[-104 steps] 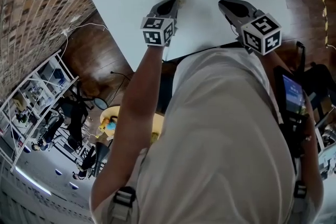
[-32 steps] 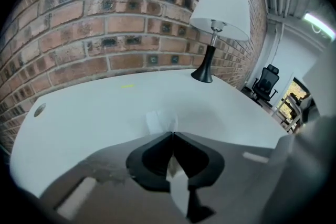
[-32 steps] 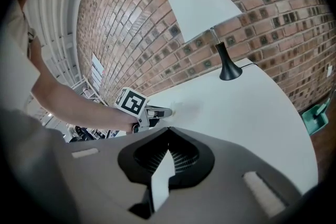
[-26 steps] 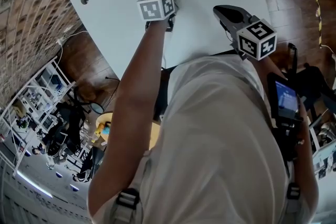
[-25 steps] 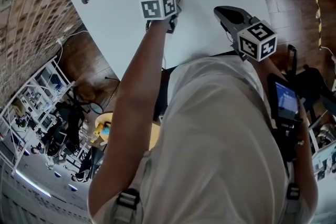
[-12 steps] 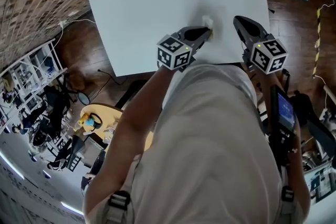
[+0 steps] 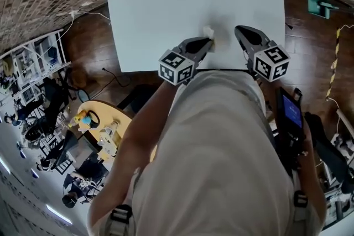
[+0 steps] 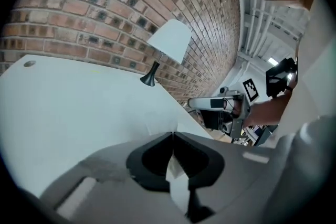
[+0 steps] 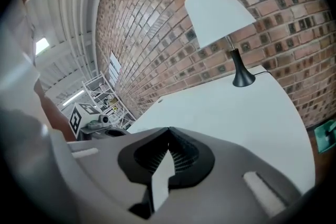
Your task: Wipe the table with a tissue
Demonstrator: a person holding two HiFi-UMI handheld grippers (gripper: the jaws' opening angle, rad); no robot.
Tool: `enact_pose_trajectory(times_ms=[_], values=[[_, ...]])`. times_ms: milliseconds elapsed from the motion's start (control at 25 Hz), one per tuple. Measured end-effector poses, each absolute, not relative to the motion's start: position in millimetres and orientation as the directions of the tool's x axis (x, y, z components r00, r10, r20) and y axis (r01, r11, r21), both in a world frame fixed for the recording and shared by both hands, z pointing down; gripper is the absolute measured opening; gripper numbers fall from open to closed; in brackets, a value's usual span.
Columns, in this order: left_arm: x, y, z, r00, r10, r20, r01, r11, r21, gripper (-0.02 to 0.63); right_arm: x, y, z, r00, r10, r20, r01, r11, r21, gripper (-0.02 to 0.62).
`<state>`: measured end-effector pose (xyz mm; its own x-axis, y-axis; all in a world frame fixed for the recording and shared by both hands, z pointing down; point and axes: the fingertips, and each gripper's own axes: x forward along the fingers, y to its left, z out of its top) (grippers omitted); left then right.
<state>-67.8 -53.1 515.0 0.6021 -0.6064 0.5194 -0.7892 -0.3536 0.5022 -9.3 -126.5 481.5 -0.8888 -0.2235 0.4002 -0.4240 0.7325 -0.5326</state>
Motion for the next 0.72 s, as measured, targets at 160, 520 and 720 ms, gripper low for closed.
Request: enact_pose_trajectory(times_ms=[160, 520, 720], values=[[-81.8, -33.2, 515.1, 0.559, -0.637, 0.531, -0.818, -0.317, 0.48, 0.015, -2.9, -112.2, 480.3, -0.879, -0.253, 0.404, -0.448, 0.728, -0.518, 0.008], [-132.0, -1.0, 485.2, 0.463, -0.768, 0.443, -0.87, -0.299, 0.392, 0.015, -9.1, -58.6, 440.8, -0.896, -0.308, 0.321, -0.428, 0.795, -0.431, 0.008], [-154.3, 25.7, 459.3, 0.43, -0.825, 0.366, -0.883, -0.299, 0.362, 0.015, -23.6, -21.4, 415.9, -0.905, -0.311, 0.291, -0.405, 0.84, -0.362, 0.008]])
